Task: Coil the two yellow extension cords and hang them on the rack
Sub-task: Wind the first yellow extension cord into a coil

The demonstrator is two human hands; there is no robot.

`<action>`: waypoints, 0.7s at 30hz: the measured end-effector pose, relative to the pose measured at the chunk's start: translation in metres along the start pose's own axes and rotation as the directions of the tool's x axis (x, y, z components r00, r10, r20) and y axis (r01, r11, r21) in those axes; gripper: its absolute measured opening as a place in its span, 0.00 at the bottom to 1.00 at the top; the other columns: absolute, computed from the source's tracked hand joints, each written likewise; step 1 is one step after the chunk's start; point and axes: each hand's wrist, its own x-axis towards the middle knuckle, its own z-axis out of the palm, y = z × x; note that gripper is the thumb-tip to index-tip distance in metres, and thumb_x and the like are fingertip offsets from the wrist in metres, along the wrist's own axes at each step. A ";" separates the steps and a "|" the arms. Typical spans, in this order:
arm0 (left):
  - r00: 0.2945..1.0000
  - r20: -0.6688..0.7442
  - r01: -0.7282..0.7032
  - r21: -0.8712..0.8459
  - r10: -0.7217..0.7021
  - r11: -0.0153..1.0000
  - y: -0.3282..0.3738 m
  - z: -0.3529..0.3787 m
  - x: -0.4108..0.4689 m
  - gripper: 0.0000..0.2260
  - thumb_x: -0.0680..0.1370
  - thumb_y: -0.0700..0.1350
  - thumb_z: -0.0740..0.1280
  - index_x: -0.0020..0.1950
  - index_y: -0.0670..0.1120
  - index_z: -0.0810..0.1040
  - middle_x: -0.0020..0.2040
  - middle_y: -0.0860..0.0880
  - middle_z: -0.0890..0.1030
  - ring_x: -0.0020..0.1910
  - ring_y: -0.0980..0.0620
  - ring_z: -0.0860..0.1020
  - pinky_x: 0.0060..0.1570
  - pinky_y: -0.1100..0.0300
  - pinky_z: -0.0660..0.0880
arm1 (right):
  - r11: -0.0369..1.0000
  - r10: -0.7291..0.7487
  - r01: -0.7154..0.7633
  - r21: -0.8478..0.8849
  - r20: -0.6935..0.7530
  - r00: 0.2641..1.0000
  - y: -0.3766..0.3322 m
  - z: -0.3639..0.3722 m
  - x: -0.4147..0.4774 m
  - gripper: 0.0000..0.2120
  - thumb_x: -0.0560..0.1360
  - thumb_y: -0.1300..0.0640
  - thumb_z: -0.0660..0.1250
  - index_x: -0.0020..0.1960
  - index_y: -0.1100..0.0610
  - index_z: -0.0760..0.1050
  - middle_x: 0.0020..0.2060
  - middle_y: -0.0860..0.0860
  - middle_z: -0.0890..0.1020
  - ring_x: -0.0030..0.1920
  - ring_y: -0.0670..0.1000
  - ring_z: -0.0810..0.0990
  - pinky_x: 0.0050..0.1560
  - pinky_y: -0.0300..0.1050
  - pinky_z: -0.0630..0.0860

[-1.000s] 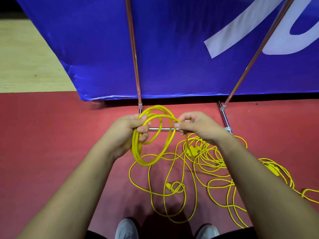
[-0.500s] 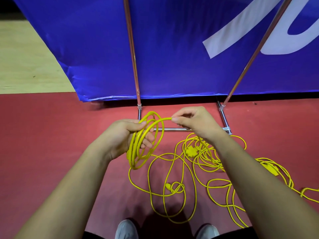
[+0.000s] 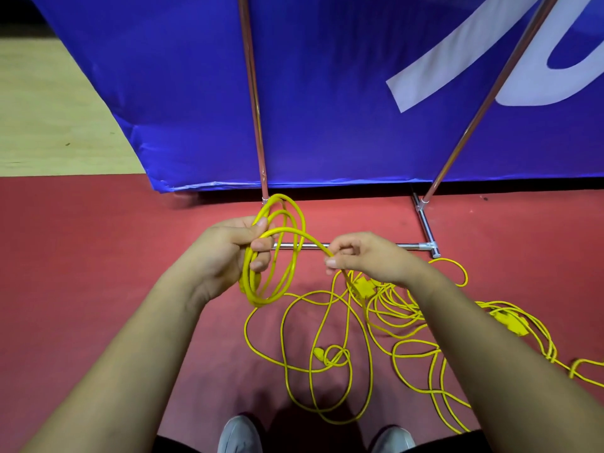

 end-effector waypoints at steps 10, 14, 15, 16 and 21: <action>0.984 0.082 0.152 0.102 -0.160 0.983 0.006 0.003 -0.007 0.13 0.75 0.48 0.61 0.44 0.38 0.76 0.29 0.45 0.71 0.24 0.47 0.71 0.26 0.61 0.72 | 0.886 0.029 0.143 0.441 -0.360 0.933 0.028 -0.007 0.017 0.07 0.78 0.63 0.65 0.44 0.57 0.81 0.30 0.51 0.77 0.30 0.49 0.69 0.33 0.41 0.65; 0.976 0.101 0.180 0.106 -0.191 0.978 0.005 0.007 -0.006 0.16 0.75 0.51 0.60 0.43 0.39 0.77 0.29 0.46 0.74 0.23 0.48 0.72 0.25 0.61 0.70 | 0.968 -0.068 0.154 0.198 -0.383 0.921 0.007 -0.007 0.013 0.08 0.77 0.63 0.67 0.50 0.52 0.82 0.34 0.49 0.79 0.36 0.42 0.74 0.41 0.36 0.70; 0.978 0.107 0.169 0.107 -0.180 0.980 0.005 0.008 -0.006 0.16 0.75 0.52 0.60 0.44 0.39 0.77 0.29 0.45 0.75 0.23 0.49 0.72 0.24 0.61 0.70 | 0.981 -0.119 0.166 0.099 -0.368 0.922 0.000 -0.007 0.011 0.10 0.78 0.64 0.66 0.52 0.52 0.82 0.35 0.48 0.79 0.37 0.42 0.75 0.42 0.35 0.70; 0.980 0.112 0.151 0.112 -0.164 0.982 0.004 0.009 -0.006 0.17 0.75 0.52 0.60 0.45 0.38 0.77 0.29 0.45 0.75 0.23 0.49 0.72 0.23 0.61 0.70 | 0.982 -0.172 0.187 0.010 -0.344 0.923 -0.008 -0.007 0.010 0.11 0.78 0.64 0.65 0.53 0.53 0.82 0.35 0.48 0.80 0.39 0.42 0.75 0.42 0.35 0.69; 0.981 0.150 0.095 0.182 -0.123 0.979 -0.002 0.011 -0.007 0.13 0.76 0.47 0.62 0.48 0.38 0.79 0.29 0.47 0.71 0.23 0.51 0.69 0.24 0.63 0.68 | 0.949 -0.313 0.311 -0.054 -0.291 0.904 -0.040 0.010 0.008 0.14 0.76 0.68 0.64 0.55 0.55 0.81 0.39 0.52 0.82 0.41 0.44 0.78 0.45 0.37 0.74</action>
